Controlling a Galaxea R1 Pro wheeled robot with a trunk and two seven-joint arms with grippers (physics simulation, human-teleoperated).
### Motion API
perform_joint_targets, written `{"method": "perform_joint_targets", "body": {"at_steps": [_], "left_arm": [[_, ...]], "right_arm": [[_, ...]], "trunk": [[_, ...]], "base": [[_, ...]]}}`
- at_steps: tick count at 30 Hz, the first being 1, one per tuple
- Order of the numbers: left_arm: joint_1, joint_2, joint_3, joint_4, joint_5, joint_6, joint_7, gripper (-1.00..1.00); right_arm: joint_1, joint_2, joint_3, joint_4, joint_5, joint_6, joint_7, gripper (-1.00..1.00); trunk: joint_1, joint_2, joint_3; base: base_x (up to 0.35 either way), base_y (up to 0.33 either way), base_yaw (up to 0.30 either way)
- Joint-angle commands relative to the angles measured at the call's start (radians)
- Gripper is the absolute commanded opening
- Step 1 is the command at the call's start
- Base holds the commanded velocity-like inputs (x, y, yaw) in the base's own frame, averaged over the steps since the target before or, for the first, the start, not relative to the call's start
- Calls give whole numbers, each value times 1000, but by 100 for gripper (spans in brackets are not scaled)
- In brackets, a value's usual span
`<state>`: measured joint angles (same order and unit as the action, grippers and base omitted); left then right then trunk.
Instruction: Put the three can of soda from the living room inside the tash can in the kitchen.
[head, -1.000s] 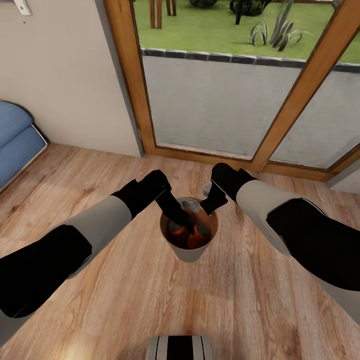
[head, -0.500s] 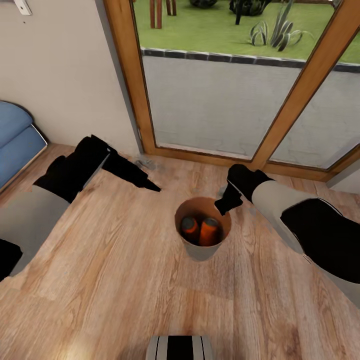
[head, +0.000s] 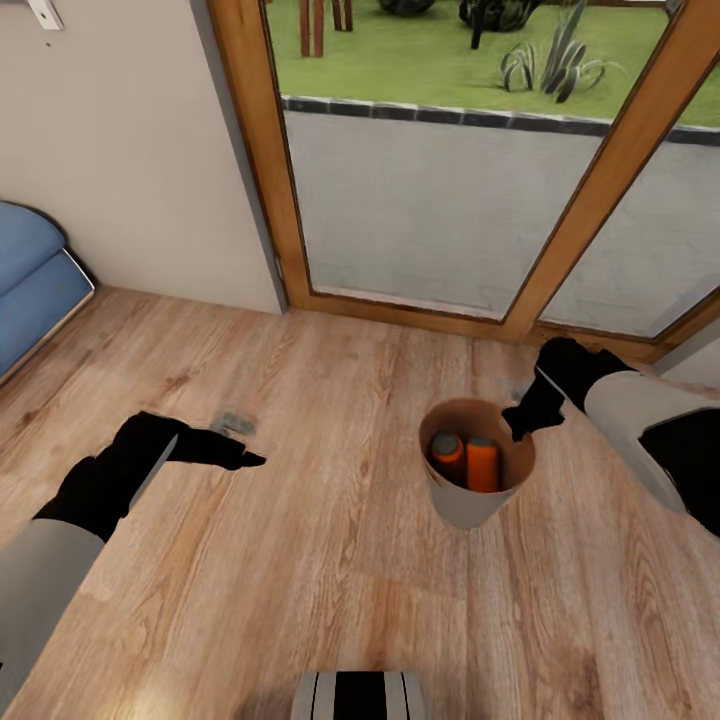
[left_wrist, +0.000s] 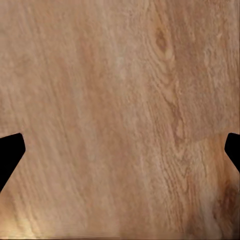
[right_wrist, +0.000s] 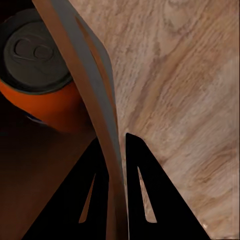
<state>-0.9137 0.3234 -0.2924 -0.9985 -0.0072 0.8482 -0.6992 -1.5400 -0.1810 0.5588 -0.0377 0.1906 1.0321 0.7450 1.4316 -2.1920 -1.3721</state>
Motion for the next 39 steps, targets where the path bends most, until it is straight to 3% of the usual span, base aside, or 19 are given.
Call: {"method": "perform_joint_targets", "body": {"at_steps": [1, 5, 9, 12, 16, 29, 36, 39], "left_arm": [[25, -4, 20, 1, 2, -25, 7, 100], [80, -41, 55, 7, 2, -98, 19, 100], [125, -73, 65, 4, 1, -150, 31, 100], [139, -78, 67, 1, 2, -158, 93, 100], [142, -79, 66, 7, 1, -159, 113, 100], [142, -89, 65, 10, -2, -158, 121, 100], [142, -91, 64, 9, 1, -159, 120, 100], [142, -92, 64, 10, 0, -159, 121, 100]], "right_arm": [[12, -16, -23, 0, -37, 15, 10, -100], [34, -43, -59, -9, -37, 15, 17, -100], [43, -60, -89, -12, -37, 15, 19, -100], [59, -59, -112, -13, -37, 15, 16, -100], [64, -61, -120, -13, -37, 15, 14, -100], [84, -66, -123, -14, -36, 15, 9, -100], [84, -69, -122, -13, -36, 15, 7, -100], [84, -69, -122, -13, -36, 15, 8, -100]], "trunk": [[0, 0, 0], [7, -14, -6], [23, -42, -19], [34, -63, -28], [50, -91, -40], [99, -182, -81], [99, -182, -81], [111, -203, -91]], "base": [[0, 0, 0], [0, 0, 0], [0, 0, 0], [0, 0, 0], [0, 0, 0], [0, 0, 0], [0, 0, 0], [0, 0, 0]]}}
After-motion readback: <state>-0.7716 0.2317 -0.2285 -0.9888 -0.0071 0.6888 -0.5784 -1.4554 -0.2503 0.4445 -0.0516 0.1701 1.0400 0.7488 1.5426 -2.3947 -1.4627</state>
